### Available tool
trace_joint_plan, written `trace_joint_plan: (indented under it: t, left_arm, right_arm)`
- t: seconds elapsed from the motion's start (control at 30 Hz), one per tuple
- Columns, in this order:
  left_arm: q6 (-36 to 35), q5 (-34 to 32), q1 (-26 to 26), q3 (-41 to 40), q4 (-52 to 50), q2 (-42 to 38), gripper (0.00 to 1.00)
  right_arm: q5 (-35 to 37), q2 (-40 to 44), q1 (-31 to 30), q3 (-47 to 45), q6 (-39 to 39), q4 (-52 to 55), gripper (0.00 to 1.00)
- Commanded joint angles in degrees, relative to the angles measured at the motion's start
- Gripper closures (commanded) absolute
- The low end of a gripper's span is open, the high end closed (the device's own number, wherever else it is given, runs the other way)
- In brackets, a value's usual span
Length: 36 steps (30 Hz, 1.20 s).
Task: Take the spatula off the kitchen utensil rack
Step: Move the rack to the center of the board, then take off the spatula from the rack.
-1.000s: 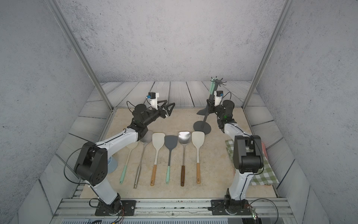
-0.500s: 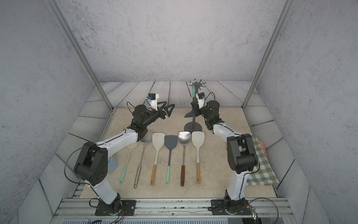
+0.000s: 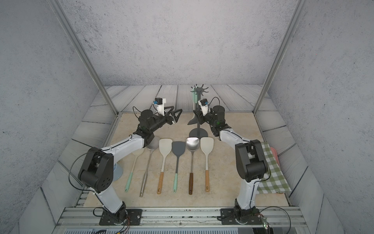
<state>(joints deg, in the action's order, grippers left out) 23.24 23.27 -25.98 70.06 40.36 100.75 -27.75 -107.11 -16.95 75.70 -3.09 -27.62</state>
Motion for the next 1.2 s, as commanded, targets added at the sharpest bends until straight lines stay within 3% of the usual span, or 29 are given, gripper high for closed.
trace_joint_plan:
  t: [0.0, 0.33, 0.53, 0.83, 1.17]
  left_arm:
    - [0.1, 1.93, 0.44, 2.05, 2.4, 2.02, 0.17]
    - [-0.43, 6.59, 0.54, 7.46, 5.42, 7.79, 0.14]
    - [-1.1, 9.49, 0.43, 11.69, 8.42, 12.09, 0.12]
    - [-1.53, 10.98, -0.03, 22.73, 7.59, 21.05, 0.18]
    - [-5.45, 8.38, -2.39, 32.24, 1.0, 28.89, 0.39]
  right_arm:
    - [-0.94, 1.41, -0.77, 1.3, -2.83, 4.75, 0.57]
    - [4.06, 9.13, -0.72, -4.88, -3.11, 6.19, 0.33]
    - [7.91, 15.8, -0.43, -10.33, 1.19, 8.18, 0.23]
    - [14.27, 28.19, 0.0, -19.25, 16.05, 18.3, 0.22]
    - [13.2, 41.56, 0.14, -32.85, 26.83, 23.66, 0.23]
